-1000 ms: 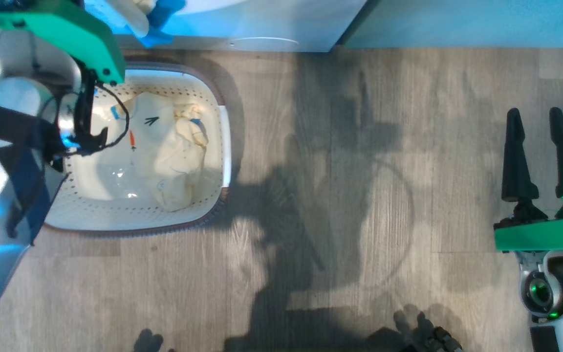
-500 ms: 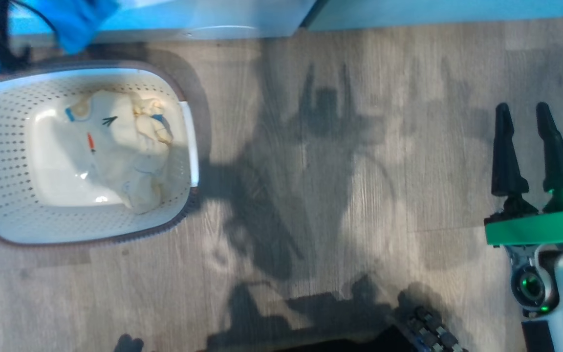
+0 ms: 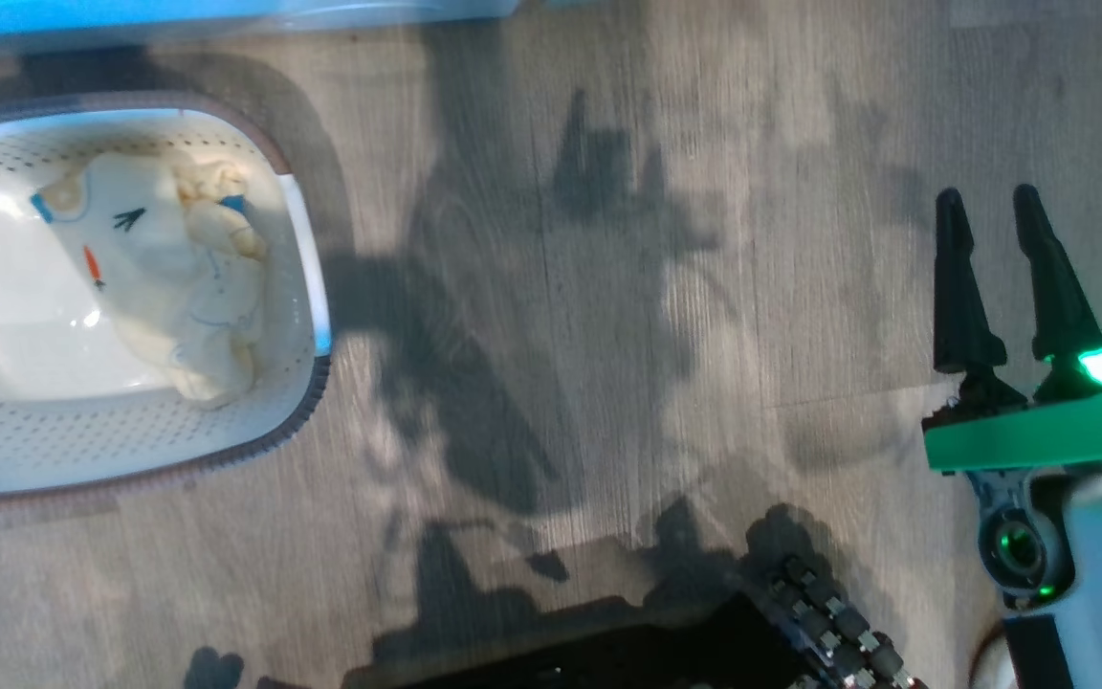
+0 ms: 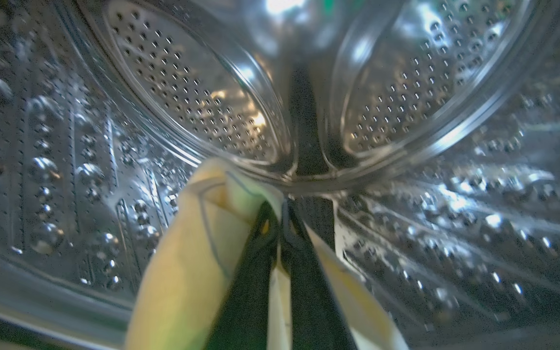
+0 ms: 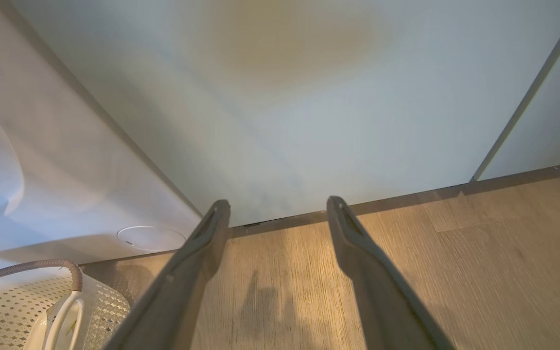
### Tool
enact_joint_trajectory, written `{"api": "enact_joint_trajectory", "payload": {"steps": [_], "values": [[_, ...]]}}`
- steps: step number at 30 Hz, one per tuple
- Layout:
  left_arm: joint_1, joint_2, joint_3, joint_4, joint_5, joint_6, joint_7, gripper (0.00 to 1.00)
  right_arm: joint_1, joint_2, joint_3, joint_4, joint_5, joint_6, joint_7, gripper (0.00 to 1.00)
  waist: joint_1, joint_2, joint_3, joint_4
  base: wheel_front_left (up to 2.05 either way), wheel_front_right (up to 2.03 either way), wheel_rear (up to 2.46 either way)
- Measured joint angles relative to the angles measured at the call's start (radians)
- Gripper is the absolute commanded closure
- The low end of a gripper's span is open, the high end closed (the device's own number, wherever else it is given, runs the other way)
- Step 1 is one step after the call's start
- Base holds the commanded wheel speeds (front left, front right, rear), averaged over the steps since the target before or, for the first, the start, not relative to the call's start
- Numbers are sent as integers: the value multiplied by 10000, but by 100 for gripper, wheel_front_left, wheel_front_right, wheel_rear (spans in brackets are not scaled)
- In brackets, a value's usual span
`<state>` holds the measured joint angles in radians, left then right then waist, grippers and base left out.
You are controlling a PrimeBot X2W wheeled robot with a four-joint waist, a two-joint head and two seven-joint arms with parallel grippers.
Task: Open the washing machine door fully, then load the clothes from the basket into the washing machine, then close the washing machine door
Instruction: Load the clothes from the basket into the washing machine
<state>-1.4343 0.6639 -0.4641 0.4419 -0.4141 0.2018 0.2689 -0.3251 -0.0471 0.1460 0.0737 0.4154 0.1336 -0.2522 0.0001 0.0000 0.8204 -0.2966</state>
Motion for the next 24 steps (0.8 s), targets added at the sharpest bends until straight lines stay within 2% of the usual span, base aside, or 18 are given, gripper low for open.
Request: {"api": "enact_joint_trajectory", "payload": {"steps": [7, 9, 20, 21, 22, 24], "values": [[-1329, -19, -2, 832, 560, -2, -1507, 100, -216, 0, 169, 10, 58, 0, 0, 0, 0, 0, 274, -209, 0, 0, 0], [-1619, -61, 4, 1072, 608, -144, -1925, 100, -216, 0, 198, 17, 59, 0, 0, 0, 0, 0, 308, -231, 0, 0, 0], [-1908, -518, 38, 2690, 359, -309, -2403, 100, -302, 2, 320, 67, 58, 0, 0, 0, -2, 0, 408, -163, 0, 0, 0], [-1908, -564, 40, 2767, 349, -316, -2435, 84, -301, 2, 320, 75, 56, 0, 0, 0, -1, 0, 410, -151, 0, 0, 0], [-1910, -602, 23, 2871, 334, -366, -2418, 0, -301, 2, 320, 88, 56, 0, 0, 0, -1, 0, 407, -136, 0, 0, 0], [-1910, -683, 19, 3020, 259, -426, -2437, 0, -301, 2, 320, 107, 54, 0, 0, 0, -2, 0, 398, -99, 0, 0, 0]]}}
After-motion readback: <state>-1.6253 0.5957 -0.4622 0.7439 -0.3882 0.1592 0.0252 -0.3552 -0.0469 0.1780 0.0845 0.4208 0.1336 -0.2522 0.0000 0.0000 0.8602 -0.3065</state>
